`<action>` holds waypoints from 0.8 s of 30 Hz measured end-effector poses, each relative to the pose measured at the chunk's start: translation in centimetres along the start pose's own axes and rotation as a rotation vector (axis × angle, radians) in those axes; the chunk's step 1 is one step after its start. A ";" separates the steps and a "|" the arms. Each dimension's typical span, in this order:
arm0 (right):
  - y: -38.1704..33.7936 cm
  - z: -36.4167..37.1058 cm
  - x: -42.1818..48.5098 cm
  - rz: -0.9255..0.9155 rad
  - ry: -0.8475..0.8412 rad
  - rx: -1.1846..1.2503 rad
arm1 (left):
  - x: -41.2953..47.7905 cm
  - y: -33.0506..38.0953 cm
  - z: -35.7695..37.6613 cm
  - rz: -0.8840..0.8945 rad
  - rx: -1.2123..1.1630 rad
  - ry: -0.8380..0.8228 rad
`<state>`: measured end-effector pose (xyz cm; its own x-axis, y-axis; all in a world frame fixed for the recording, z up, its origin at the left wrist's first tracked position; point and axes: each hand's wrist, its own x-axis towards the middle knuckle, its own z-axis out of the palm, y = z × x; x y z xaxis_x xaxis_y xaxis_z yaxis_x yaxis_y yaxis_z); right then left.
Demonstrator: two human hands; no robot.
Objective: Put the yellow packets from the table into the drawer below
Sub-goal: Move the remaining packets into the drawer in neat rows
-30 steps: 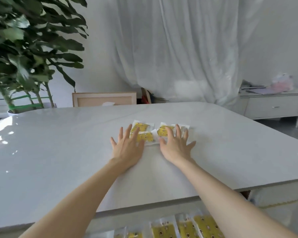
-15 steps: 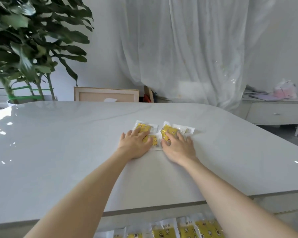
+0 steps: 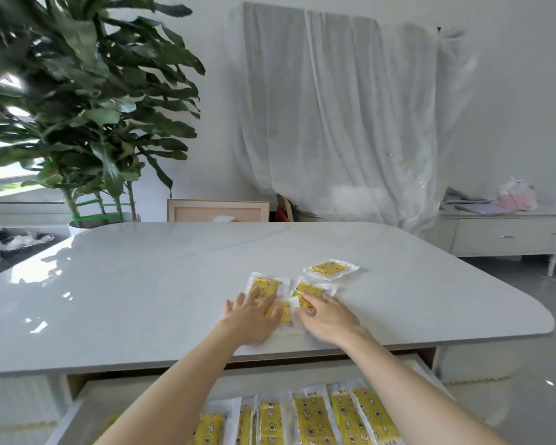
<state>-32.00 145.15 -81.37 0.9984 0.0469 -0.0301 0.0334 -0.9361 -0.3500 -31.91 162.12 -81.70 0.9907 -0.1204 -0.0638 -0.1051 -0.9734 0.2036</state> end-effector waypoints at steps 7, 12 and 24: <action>-1.2 -1.9 -1.8 0.021 0.309 0.128 | -2.5 -1.5 -1.1 -0.132 0.066 0.035; -1.8 -2.4 1.0 0.003 0.340 0.121 | -2.3 -0.9 -1.8 -0.058 -0.021 0.164; 1.4 -0.8 6.3 0.139 0.155 0.030 | -0.2 -4.0 -0.7 0.014 -0.083 0.066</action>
<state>-25.61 143.85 -81.27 0.9884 -0.1380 0.0634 -0.1039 -0.9189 -0.3805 -31.63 166.20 -81.81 0.9930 -0.1183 0.0041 -0.1146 -0.9518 0.2845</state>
